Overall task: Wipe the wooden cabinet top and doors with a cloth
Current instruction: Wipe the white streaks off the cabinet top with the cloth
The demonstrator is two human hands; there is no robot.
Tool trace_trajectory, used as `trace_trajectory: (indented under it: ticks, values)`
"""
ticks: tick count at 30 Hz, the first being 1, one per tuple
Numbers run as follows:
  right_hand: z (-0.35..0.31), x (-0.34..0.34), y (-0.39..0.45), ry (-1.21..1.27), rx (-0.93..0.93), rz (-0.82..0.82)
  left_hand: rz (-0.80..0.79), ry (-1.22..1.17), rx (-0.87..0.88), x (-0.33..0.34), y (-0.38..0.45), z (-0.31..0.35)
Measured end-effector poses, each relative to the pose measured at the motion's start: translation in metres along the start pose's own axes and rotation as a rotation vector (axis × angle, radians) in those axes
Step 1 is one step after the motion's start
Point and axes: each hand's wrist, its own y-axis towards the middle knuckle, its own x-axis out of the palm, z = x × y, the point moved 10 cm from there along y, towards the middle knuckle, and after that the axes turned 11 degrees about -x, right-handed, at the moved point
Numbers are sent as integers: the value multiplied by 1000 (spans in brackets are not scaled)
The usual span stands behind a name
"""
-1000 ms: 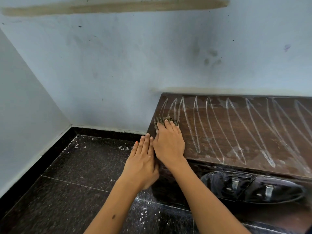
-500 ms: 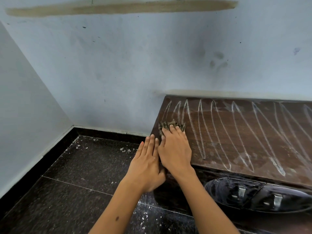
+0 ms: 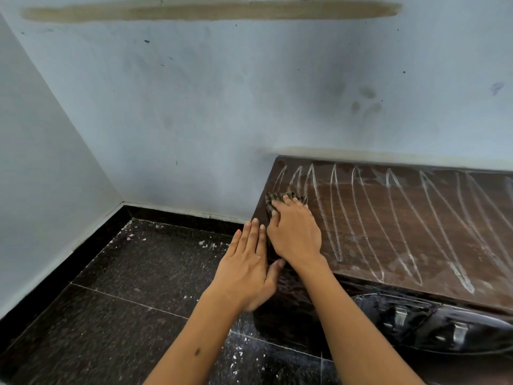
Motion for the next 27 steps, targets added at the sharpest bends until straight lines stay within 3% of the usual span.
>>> trace_trajectory:
  ticks: [5, 11, 19, 27]
  values:
    - [-4, -3, 14, -22, 4, -52, 39, -20, -5, -5, -1, 1]
    - [-9, 0, -27, -50, 51, 9, 32, 48, 27, -1, 2, 0]
    - [-5, 2, 30, -56, 104, -120, 50, -22, 35, -8, 5, -1]
    - [-2, 7, 14, -62, 123, -90, 65, -63, 37, -12, 16, -3]
